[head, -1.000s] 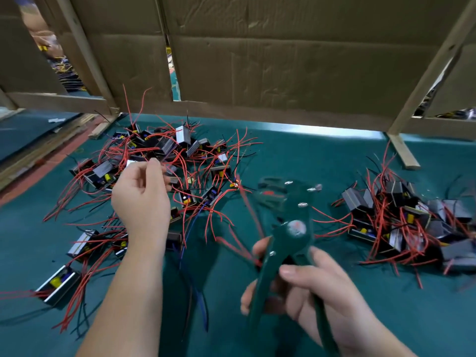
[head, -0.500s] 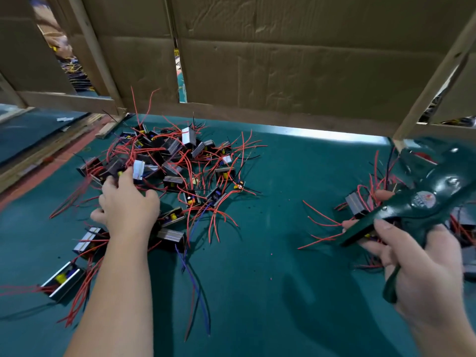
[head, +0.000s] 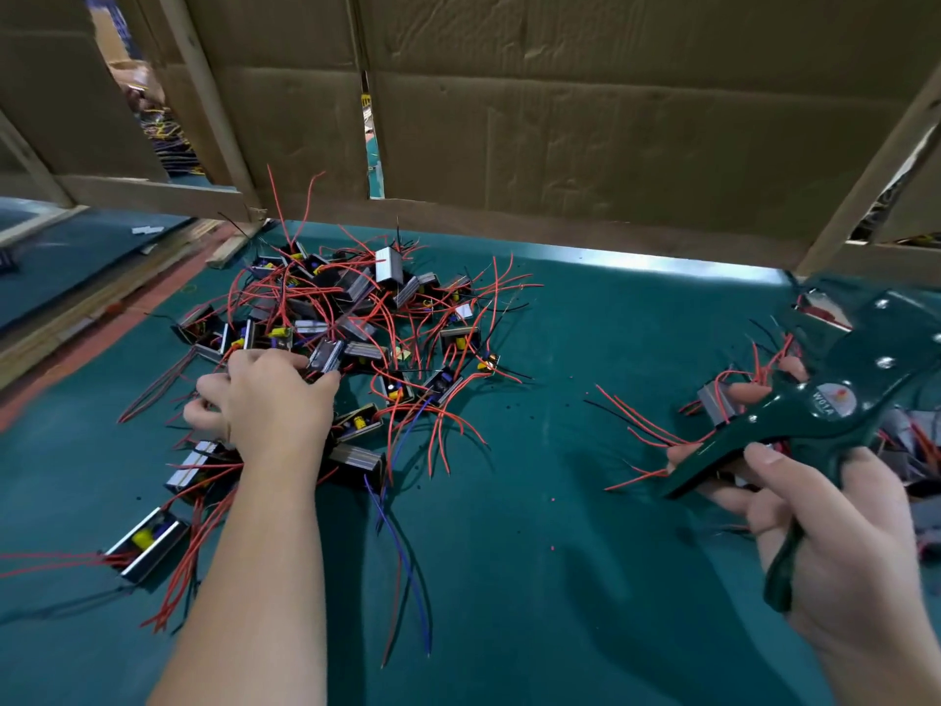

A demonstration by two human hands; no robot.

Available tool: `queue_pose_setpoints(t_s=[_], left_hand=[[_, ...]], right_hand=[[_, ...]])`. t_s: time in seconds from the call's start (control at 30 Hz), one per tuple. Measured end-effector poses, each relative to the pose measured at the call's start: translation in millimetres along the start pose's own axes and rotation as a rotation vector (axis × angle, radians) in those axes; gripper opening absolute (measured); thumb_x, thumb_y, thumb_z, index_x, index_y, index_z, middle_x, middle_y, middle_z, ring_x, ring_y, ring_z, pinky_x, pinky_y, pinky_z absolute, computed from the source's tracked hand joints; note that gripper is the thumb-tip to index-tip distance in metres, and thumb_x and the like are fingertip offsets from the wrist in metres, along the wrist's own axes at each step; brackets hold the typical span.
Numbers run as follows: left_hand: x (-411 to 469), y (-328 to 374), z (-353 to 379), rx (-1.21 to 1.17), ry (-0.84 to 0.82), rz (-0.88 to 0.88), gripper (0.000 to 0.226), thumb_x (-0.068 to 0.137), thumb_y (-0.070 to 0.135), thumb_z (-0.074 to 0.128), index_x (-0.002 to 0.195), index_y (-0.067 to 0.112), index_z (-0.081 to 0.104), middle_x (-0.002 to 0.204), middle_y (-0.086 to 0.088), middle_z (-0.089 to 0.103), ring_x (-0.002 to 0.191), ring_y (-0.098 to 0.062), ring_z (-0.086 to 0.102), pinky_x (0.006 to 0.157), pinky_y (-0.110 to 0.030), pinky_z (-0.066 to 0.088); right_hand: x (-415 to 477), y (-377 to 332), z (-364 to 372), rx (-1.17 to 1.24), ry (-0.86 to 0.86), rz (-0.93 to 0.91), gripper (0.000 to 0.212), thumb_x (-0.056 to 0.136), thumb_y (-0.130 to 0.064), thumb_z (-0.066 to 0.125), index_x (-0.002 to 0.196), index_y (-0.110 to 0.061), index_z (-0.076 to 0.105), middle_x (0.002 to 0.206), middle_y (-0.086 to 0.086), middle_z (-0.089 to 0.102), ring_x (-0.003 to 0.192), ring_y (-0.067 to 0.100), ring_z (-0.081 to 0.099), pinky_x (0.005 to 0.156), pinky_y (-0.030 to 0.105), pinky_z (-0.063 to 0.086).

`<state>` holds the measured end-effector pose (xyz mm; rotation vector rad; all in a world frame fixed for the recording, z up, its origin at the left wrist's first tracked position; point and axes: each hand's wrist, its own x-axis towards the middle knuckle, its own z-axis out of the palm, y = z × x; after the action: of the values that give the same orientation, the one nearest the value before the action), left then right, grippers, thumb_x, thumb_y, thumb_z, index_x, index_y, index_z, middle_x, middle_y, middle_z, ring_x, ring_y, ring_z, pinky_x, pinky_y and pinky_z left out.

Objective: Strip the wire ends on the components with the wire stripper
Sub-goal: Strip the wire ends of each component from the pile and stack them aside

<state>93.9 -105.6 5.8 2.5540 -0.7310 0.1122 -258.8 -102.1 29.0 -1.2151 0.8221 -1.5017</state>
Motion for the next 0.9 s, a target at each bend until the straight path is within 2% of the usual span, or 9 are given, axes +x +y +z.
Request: queue_pose_setpoints(t_s=[0.17,0.23,0.3,0.37,0.43,0.6,0.67,0.73,0.9], left_hand=[[-10,5,-7,-0.189,0.141,0.114,0.030,0.080,0.043,0.069,0.102,0.023,0.067,0.114,-0.003,0.061,0.125,-0.029,0.033,0.108,-0.057,0.009],[-16,9,-14,-0.295,0.179,0.174,0.031,0.083,0.042,0.067,0.106,0.021,0.064,0.104,-0.002,0.065,0.125,-0.026,0.037,0.108,-0.056,0.007],[-24,15,-21,-0.397,0.252,0.278,0.032,0.084,0.040,0.068,0.107,0.019,0.062,0.101,0.003,0.065,0.120,-0.023,0.042,0.107,-0.052,0.009],[-33,21,-26,-0.474,0.350,0.383,0.031,0.083,0.037,0.070,0.106,0.018,0.061,0.101,0.013,0.058,0.115,-0.021,0.048,0.106,-0.053,0.013],[-40,25,-28,-0.526,0.401,0.458,0.031,0.082,0.032,0.071,0.106,0.017,0.060,0.104,0.016,0.055,0.114,-0.019,0.054,0.106,-0.057,0.014],[-46,28,-26,-0.546,0.322,0.538,0.028,0.084,0.024,0.070,0.107,0.017,0.057,0.107,0.007,0.066,0.127,-0.014,0.048,0.106,-0.055,0.009],[-46,28,-27,-0.540,0.287,0.550,0.038,0.083,0.022,0.070,0.119,0.021,0.056,0.104,0.014,0.065,0.125,-0.016,0.048,0.105,-0.053,0.008],[-50,32,-29,-0.526,0.260,0.590,0.045,0.083,0.020,0.068,0.127,0.023,0.057,0.104,0.019,0.063,0.126,-0.017,0.047,0.104,-0.053,0.008],[-69,48,-34,-0.503,0.153,0.781,0.036,0.084,0.022,0.065,0.118,0.032,0.064,0.105,0.032,0.047,0.134,-0.016,0.042,0.105,-0.059,0.008]], right_hand=[[1,-2,0,0.165,-0.053,0.077,0.043,0.082,-0.004,0.042,0.124,0.000,0.052,0.115,0.011,0.064,0.078,0.044,0.068,0.072,0.061,0.055],[0,-5,3,0.229,-0.138,0.142,0.038,0.081,-0.005,0.043,0.117,0.001,0.056,0.122,0.019,0.062,0.078,0.047,0.066,0.070,0.059,0.055],[-2,-8,8,0.293,-0.247,0.242,0.034,0.074,-0.012,0.063,0.107,-0.001,0.064,0.118,0.029,0.061,0.076,0.049,0.065,0.070,0.062,0.052],[-4,-10,17,0.322,-0.303,0.362,0.052,0.057,-0.026,0.084,0.100,-0.001,0.067,0.118,0.031,0.060,0.073,0.050,0.064,0.068,0.063,0.052],[-5,-8,23,0.339,-0.274,0.438,0.055,0.053,-0.025,0.084,0.099,0.001,0.067,0.122,0.029,0.059,0.070,0.050,0.063,0.062,0.057,0.054],[-2,-4,22,0.316,-0.158,0.447,0.045,0.076,-0.016,0.045,0.116,0.005,0.050,0.130,0.027,0.055,0.071,0.048,0.063,0.060,0.053,0.054],[-2,-7,22,0.303,-0.193,0.443,0.051,0.071,-0.022,0.061,0.115,0.002,0.051,0.130,0.026,0.056,0.073,0.049,0.064,0.060,0.054,0.054],[-2,-9,24,0.323,-0.215,0.459,0.080,0.051,-0.031,0.083,0.116,0.003,0.051,0.129,0.025,0.056,0.072,0.049,0.064,0.061,0.053,0.054],[-7,-12,29,0.414,-0.290,0.497,0.092,0.041,-0.030,0.090,0.115,0.013,0.054,0.133,0.025,0.054,0.072,0.051,0.064,0.063,0.056,0.054]])
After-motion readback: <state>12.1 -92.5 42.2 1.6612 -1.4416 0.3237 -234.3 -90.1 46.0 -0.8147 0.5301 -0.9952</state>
